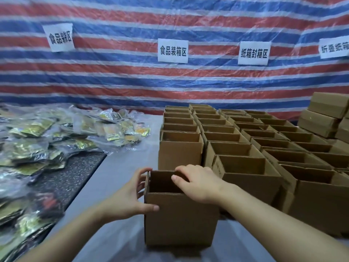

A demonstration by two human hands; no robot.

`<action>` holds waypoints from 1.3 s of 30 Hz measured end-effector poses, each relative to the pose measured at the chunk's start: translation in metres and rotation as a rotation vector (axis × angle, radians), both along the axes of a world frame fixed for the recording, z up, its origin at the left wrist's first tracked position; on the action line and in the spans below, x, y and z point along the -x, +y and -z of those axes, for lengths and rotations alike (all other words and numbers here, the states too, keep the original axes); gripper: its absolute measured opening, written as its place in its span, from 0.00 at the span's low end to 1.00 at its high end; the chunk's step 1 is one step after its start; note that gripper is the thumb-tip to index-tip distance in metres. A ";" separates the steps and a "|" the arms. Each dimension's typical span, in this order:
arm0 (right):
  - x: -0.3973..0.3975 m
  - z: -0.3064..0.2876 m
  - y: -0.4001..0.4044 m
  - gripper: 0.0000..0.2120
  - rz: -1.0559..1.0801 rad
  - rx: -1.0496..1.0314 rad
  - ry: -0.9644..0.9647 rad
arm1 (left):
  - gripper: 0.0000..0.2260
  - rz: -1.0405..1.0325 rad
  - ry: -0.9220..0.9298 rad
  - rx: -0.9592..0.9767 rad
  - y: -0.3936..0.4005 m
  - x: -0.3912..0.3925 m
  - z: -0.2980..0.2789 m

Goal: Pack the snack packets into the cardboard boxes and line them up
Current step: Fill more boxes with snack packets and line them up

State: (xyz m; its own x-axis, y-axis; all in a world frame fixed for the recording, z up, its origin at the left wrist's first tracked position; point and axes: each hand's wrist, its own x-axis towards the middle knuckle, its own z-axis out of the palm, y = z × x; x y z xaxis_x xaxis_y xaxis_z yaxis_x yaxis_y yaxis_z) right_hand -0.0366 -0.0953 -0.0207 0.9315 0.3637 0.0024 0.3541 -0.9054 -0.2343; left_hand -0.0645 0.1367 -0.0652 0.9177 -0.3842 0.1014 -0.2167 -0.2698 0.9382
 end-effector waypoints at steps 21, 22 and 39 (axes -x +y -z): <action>-0.065 -0.024 0.019 0.30 -0.028 0.104 0.075 | 0.33 -0.166 0.092 -0.012 0.044 -0.104 -0.023; -0.073 -0.028 0.021 0.31 -0.027 0.096 0.064 | 0.30 -0.245 0.082 -0.006 0.051 -0.121 -0.026; -0.230 -0.047 0.063 0.22 -0.154 0.124 -0.090 | 0.21 -0.624 -0.262 -1.582 0.128 -0.350 0.076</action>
State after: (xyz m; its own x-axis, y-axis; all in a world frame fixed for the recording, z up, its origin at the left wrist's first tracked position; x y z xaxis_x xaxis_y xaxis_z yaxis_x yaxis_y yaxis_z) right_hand 0.1938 -0.0326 0.0261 0.8631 0.5041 0.0293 0.5046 -0.8591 -0.0857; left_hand 0.2858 0.2643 -0.1415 0.9777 0.1299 0.1652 0.1803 -0.9223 -0.3419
